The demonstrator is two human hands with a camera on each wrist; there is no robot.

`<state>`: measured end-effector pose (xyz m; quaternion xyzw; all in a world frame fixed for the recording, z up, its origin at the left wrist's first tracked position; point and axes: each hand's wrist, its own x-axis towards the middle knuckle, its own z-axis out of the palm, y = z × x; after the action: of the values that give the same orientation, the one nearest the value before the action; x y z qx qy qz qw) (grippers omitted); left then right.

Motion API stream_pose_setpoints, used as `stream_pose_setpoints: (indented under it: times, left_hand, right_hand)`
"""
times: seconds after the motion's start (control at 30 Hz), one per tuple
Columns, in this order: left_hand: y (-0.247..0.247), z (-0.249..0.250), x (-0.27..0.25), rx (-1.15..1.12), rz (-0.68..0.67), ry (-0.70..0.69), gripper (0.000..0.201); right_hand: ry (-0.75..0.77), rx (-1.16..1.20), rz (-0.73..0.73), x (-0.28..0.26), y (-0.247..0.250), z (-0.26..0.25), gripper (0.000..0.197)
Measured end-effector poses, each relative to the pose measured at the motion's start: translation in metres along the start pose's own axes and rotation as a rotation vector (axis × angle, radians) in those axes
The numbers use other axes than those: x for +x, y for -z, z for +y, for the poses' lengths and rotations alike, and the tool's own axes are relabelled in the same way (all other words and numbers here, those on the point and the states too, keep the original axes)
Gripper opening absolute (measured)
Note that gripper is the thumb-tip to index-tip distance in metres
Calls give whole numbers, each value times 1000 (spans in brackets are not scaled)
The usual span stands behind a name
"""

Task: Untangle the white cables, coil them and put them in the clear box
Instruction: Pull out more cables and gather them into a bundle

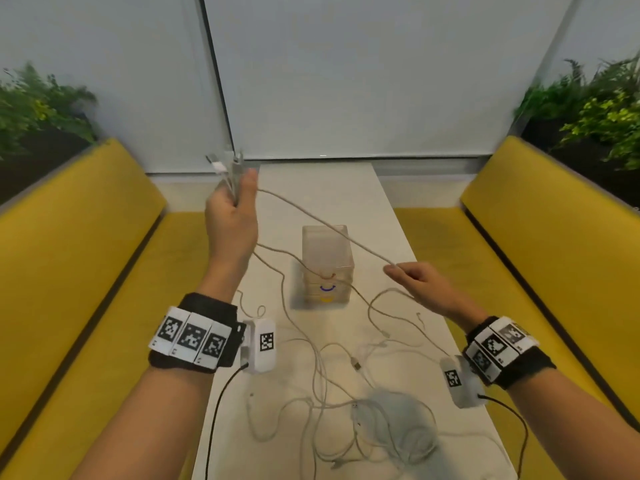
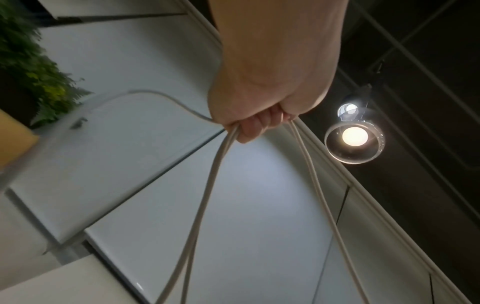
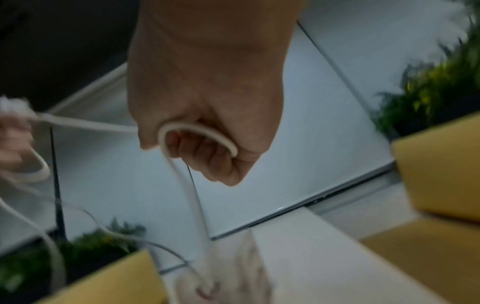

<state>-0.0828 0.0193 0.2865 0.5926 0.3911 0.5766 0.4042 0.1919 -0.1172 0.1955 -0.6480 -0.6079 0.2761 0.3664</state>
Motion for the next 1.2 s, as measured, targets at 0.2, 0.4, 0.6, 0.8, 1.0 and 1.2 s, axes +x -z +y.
stream_pose_setpoints:
  times: [0.2, 0.4, 0.6, 0.8, 1.0, 1.2]
  left_hand:
    - [7, -4, 3, -134, 191, -30, 39]
    - [23, -6, 14, -241, 353, -44, 35]
    - [25, -10, 15, -275, 412, -29, 33]
    - [23, -7, 13, -225, 366, -23, 34]
    - [4, -14, -3, -85, 25, 68, 26]
    - [-18, -9, -18, -137, -232, 117, 37]
  right_hand:
    - [-163, -78, 153, -7, 10, 44, 51]
    - [-459, -430, 412, -24, 35, 116, 48]
    - [-516, -723, 566, -31, 51, 133, 33]
    - [-712, -762, 432, -40, 48, 137, 13]
    - [-650, -552, 18, -26, 17, 126, 72]
    - [-475, -282, -423, -11, -43, 94, 3]
